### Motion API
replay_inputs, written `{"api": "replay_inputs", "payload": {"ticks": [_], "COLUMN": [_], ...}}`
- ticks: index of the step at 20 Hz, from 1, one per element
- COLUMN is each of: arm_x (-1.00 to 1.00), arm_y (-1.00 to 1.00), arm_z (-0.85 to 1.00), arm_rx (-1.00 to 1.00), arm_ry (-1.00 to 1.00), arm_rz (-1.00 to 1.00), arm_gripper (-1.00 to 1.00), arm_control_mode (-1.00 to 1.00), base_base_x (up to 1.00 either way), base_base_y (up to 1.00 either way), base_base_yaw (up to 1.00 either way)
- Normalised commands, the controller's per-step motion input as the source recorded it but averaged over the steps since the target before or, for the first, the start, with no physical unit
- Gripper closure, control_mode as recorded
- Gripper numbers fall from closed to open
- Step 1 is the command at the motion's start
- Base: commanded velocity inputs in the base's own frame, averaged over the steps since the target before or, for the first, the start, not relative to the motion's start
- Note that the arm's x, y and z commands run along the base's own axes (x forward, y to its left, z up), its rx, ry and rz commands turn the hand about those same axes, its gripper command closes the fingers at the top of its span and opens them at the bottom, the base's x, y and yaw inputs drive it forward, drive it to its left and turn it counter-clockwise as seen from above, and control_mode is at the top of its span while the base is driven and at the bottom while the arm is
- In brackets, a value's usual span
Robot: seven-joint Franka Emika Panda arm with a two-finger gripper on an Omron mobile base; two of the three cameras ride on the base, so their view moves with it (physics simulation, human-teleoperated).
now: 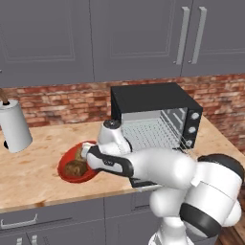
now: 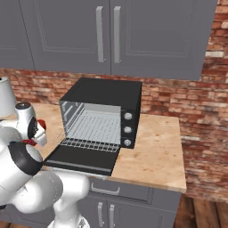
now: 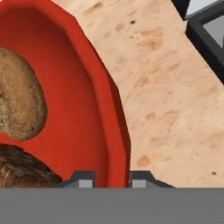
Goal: Pick up the heated bread from the toaster oven and place it in the bowl. Then move the bread bowl to the dining counter.
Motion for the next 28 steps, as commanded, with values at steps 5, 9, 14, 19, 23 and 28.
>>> {"api": "replay_inputs", "payload": {"ticks": [5,9,14,19,23,28], "arm_x": [-0.48,-0.65,-0.62,-0.63,-0.39,-0.16], "arm_y": [-0.06,-0.36,-0.63,-0.39,-0.02,-0.03], "arm_z": [0.86,0.95,0.98,0.50,0.05,0.00], "arm_rx": [0.11,0.20,0.19,0.06,0.00,0.00], "arm_ry": [-0.11,-0.04,0.00,-0.05,-0.12,-0.02], "arm_rz": [-0.10,-0.12,-0.15,-0.06,0.01,0.02], "arm_gripper": [1.00,1.00,1.00,1.00,1.00,1.00], "arm_control_mode": [-1.00,-1.00,-1.00,-1.00,-1.00,1.00], "base_base_x": [0.00,0.00,0.00,0.00,0.00,-0.80], "base_base_y": [0.00,0.00,0.00,0.00,0.00,-0.20], "base_base_yaw": [0.00,0.00,0.00,0.00,0.00,0.28]}}
